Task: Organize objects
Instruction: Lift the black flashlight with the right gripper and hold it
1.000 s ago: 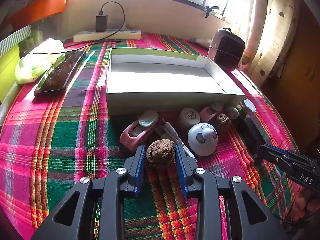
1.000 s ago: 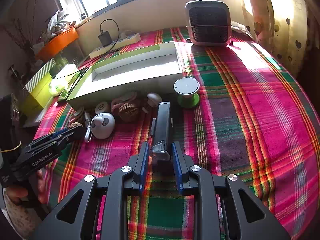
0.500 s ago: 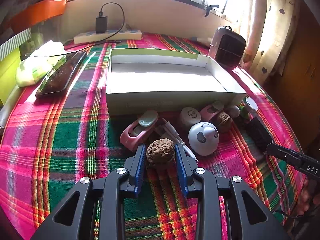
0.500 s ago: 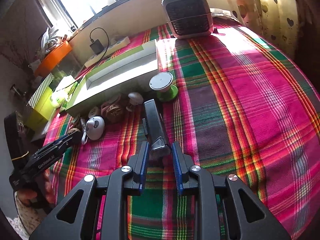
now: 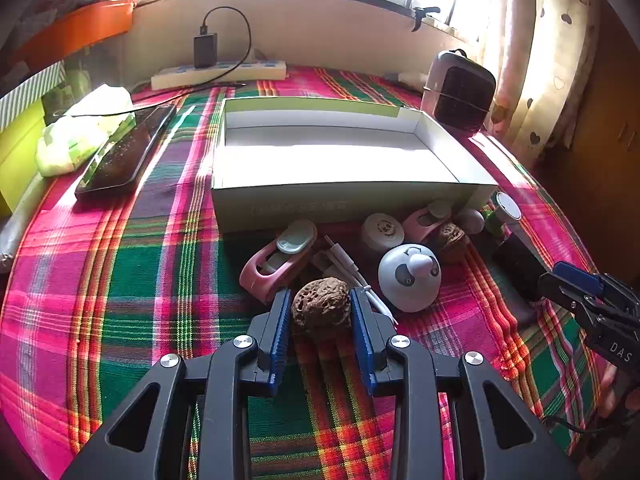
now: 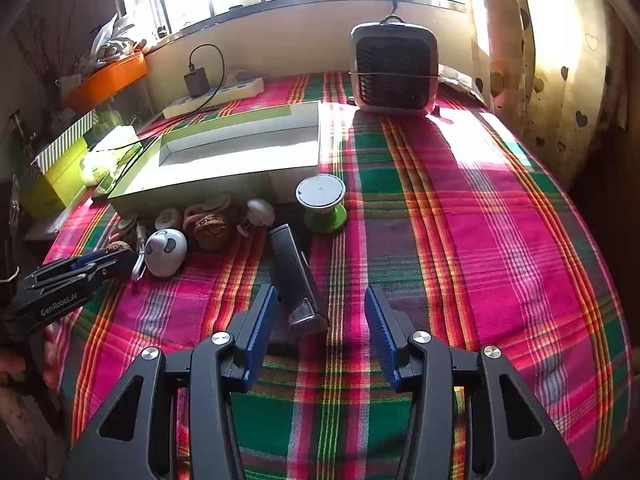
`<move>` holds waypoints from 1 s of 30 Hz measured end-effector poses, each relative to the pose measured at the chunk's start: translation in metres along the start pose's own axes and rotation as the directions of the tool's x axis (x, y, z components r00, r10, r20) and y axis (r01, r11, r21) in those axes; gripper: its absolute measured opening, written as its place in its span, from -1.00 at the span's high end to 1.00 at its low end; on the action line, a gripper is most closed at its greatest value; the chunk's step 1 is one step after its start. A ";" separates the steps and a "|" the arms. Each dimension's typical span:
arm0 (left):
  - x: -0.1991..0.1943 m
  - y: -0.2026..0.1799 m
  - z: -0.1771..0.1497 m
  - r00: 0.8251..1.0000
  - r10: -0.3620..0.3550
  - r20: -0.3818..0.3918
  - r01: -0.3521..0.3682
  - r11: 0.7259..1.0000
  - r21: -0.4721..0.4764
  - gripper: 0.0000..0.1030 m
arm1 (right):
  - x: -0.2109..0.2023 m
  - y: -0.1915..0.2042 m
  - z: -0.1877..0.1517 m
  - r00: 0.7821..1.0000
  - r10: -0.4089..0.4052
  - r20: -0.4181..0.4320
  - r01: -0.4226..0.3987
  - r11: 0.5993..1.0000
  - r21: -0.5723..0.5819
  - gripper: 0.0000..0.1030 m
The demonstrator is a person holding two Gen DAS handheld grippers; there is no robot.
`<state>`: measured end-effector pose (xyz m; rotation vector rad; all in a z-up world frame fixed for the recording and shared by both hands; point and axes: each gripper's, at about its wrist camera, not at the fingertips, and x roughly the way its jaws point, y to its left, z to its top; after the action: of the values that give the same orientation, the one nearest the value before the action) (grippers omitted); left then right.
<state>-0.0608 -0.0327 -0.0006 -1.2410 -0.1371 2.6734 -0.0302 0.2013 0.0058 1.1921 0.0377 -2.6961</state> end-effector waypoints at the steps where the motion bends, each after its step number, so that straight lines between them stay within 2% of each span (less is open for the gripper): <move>1: 0.000 0.001 0.000 1.000 0.001 0.000 -0.001 1.000 -0.002 0.45 | 0.001 0.002 0.001 1.000 -0.003 0.004 0.003 1.000 -0.018 0.08; 7: 0.000 0.002 0.001 1.000 0.002 -0.001 -0.002 1.000 -0.001 0.45 | 0.009 -0.003 0.005 1.000 -0.012 -0.002 0.011 1.000 -0.020 0.08; 12: 0.001 0.003 0.001 1.000 0.008 -0.001 -0.008 1.000 -0.001 0.46 | 0.010 -0.019 0.006 1.000 -0.024 0.003 0.024 0.999 0.043 0.08; 19: 0.002 0.003 0.004 1.000 0.020 -0.002 -0.020 1.000 -0.001 0.46 | 0.017 -0.041 0.009 0.998 0.060 -0.012 -0.058 0.987 0.148 0.08; 23: 0.003 0.003 0.005 1.000 0.024 -0.003 -0.024 1.000 -0.006 0.45 | 0.019 -0.032 0.011 0.996 0.092 -0.014 -0.091 0.994 0.064 0.08; 30: 0.003 -0.001 0.005 0.999 0.032 -0.005 -0.032 0.999 -0.006 0.45 | 0.028 -0.015 0.017 0.997 0.073 -0.039 -0.077 0.990 -0.115 0.08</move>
<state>-0.0663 -0.0314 0.0000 -1.2616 -0.1253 2.6988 -0.0641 0.2095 -0.0042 1.1821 0.1499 -2.5704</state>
